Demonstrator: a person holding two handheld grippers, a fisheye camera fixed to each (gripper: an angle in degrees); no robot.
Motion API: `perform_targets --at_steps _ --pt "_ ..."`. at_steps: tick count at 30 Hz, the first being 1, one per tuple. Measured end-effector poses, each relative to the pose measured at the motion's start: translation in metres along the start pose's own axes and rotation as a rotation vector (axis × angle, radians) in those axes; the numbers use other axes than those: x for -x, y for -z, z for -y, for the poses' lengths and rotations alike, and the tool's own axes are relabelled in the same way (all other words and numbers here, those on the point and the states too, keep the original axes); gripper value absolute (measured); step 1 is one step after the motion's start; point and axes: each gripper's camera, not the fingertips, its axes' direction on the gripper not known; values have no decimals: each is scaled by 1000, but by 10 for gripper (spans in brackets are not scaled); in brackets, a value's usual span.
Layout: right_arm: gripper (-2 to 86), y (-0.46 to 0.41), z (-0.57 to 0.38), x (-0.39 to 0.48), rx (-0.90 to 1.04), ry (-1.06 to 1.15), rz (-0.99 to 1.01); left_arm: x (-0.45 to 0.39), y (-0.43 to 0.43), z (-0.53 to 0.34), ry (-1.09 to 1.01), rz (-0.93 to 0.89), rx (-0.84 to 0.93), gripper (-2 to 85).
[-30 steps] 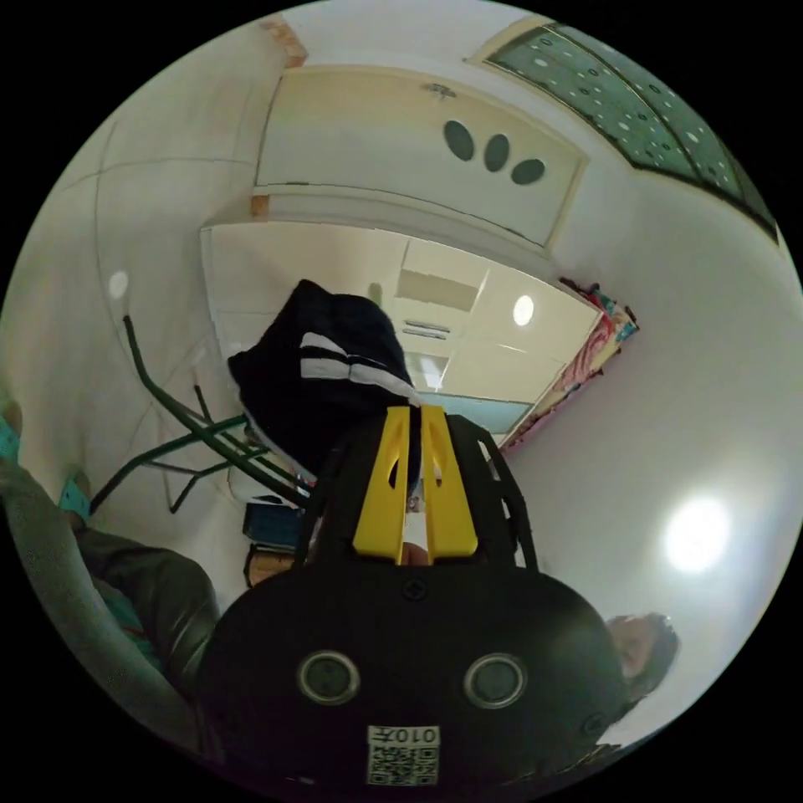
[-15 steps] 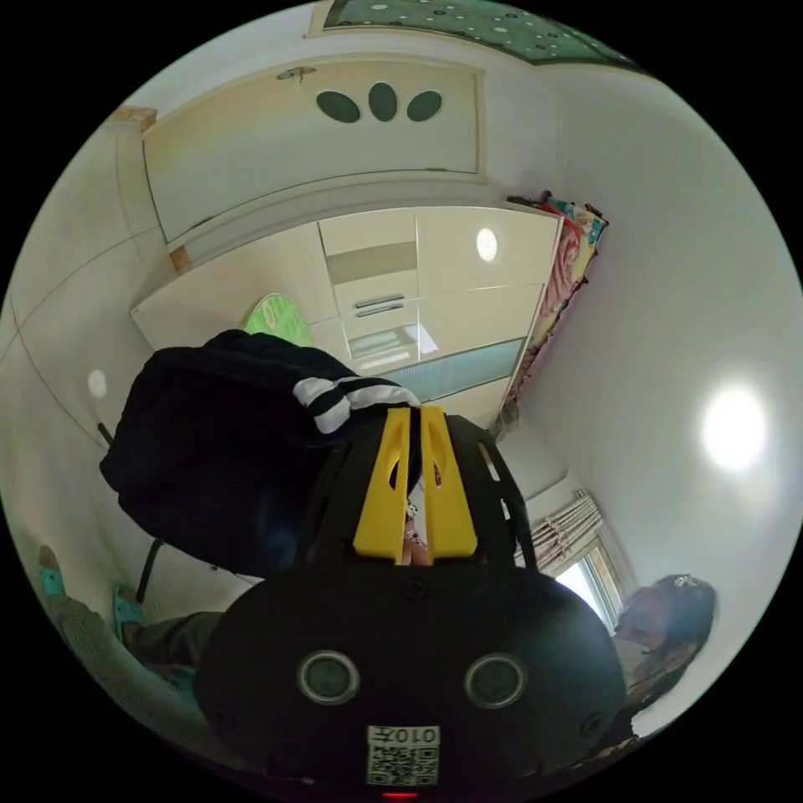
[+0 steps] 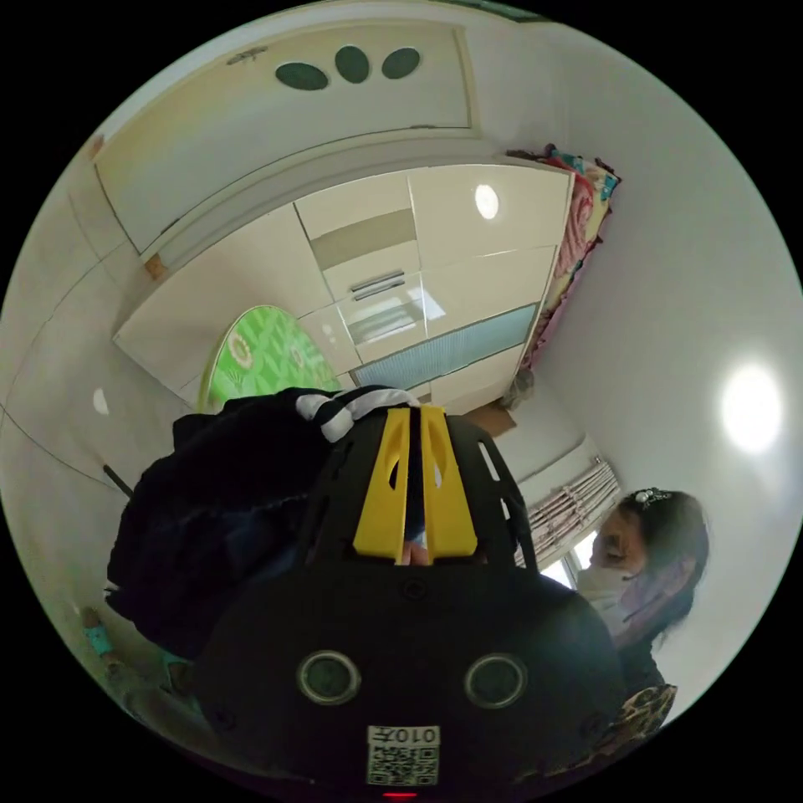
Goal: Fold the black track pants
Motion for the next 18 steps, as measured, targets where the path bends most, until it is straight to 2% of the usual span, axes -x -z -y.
perform_targets --at_steps 5,9,12,18 --pt "113 34 16 -13 -164 -252 3 -3 -46 23 11 22 54 1" --pt "116 64 6 -21 -329 -437 84 -2 -59 22 63 28 61 1" --pt "113 84 0 -22 -448 -516 113 -3 -65 21 82 44 71 1" --pt "107 109 4 -20 -526 -636 82 -18 -89 30 51 27 104 1"
